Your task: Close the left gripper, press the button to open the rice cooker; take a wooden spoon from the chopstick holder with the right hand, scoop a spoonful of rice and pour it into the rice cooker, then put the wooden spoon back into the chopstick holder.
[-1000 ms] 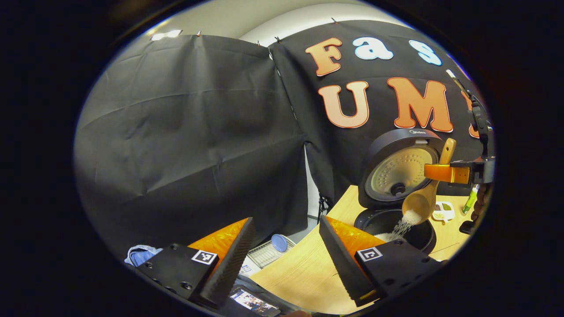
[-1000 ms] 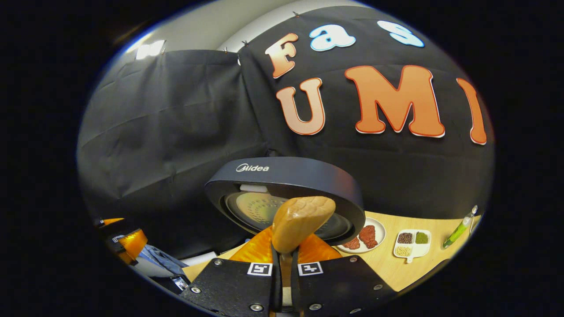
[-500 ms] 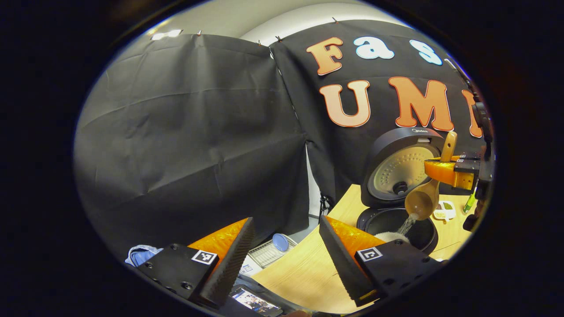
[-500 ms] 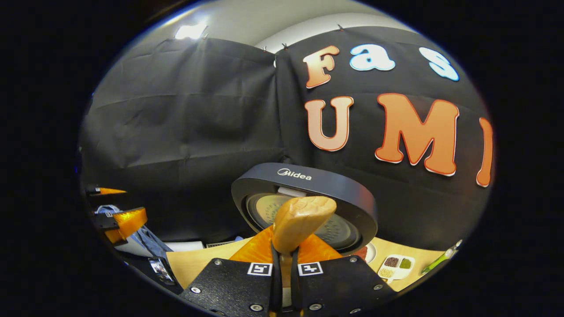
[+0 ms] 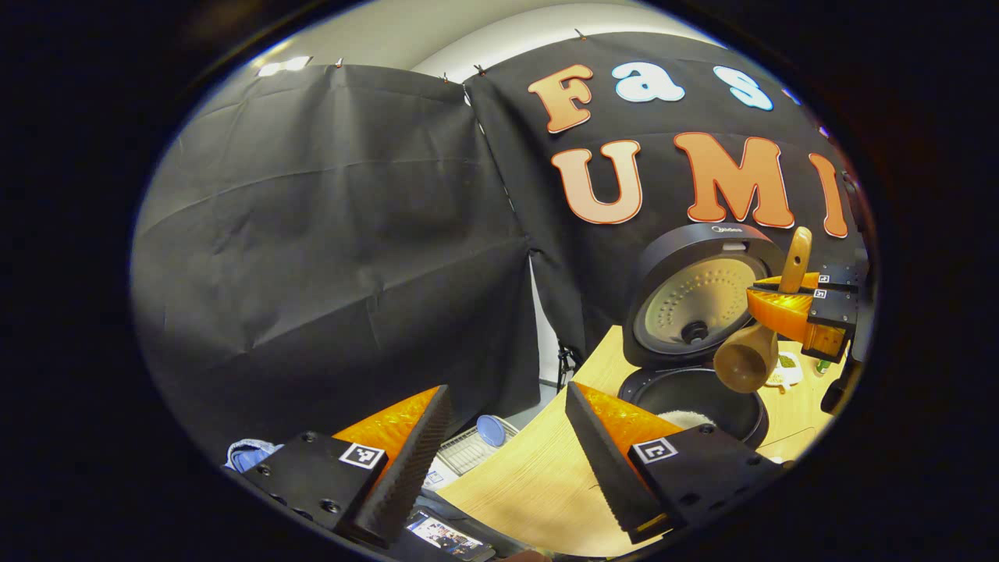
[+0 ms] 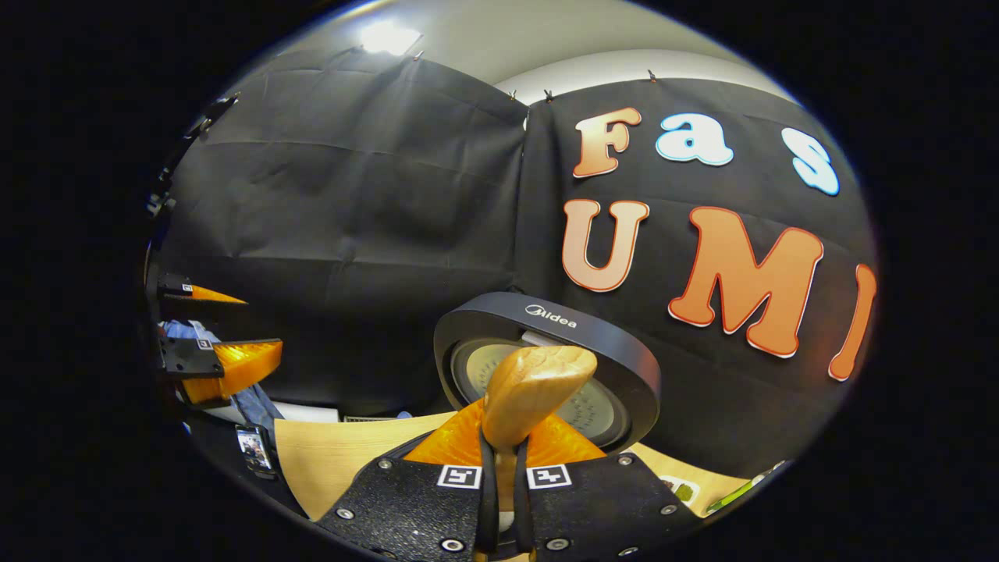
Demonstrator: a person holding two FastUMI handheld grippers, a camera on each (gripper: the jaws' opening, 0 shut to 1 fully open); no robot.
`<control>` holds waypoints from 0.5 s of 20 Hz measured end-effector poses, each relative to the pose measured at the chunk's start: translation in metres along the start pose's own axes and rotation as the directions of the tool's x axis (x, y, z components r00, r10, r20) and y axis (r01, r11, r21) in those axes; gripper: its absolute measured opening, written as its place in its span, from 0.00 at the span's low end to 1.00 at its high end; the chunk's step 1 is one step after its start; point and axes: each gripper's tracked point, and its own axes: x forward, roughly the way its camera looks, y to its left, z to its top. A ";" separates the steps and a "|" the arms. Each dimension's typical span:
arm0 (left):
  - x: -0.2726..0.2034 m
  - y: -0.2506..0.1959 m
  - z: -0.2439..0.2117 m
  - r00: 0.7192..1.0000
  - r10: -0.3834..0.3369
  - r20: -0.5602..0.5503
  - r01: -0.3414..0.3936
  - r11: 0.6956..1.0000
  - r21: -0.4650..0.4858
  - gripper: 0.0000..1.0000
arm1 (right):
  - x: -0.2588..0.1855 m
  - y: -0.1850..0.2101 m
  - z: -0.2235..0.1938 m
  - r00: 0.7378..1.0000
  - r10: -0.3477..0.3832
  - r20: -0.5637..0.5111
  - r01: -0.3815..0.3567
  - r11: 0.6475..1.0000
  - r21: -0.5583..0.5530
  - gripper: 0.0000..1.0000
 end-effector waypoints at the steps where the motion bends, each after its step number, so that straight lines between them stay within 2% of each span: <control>1: -0.001 -0.003 0.002 1.000 -0.005 0.005 0.005 1.000 0.000 0.99 | -0.004 -0.006 0.003 1.000 -0.006 0.000 0.006 0.999 0.051 0.07; 2: -0.002 -0.007 0.004 1.000 -0.009 0.007 0.009 1.000 0.001 0.97 | -0.010 -0.014 0.004 1.000 -0.014 -0.002 0.014 0.993 0.119 0.07; 4: -0.006 -0.016 0.004 1.000 -0.016 0.006 0.015 1.000 0.013 0.92 | -0.025 -0.033 0.005 1.000 -0.017 -0.004 0.018 0.960 0.281 0.07; 5: -0.007 -0.020 0.005 1.000 -0.020 0.007 0.020 1.000 0.020 1.00 | -0.036 -0.044 0.006 1.000 -0.026 -0.003 0.025 0.939 0.344 0.07; 6: -0.009 -0.027 0.006 1.000 -0.028 0.008 0.028 0.999 0.023 0.92 | -0.045 -0.056 0.005 0.999 -0.039 -0.004 0.038 0.917 0.397 0.07; 10: -0.019 -0.050 0.012 0.998 -0.057 0.008 0.057 0.998 0.030 0.92 | -0.085 -0.108 -0.008 0.993 -0.112 -0.022 0.105 0.816 0.569 0.07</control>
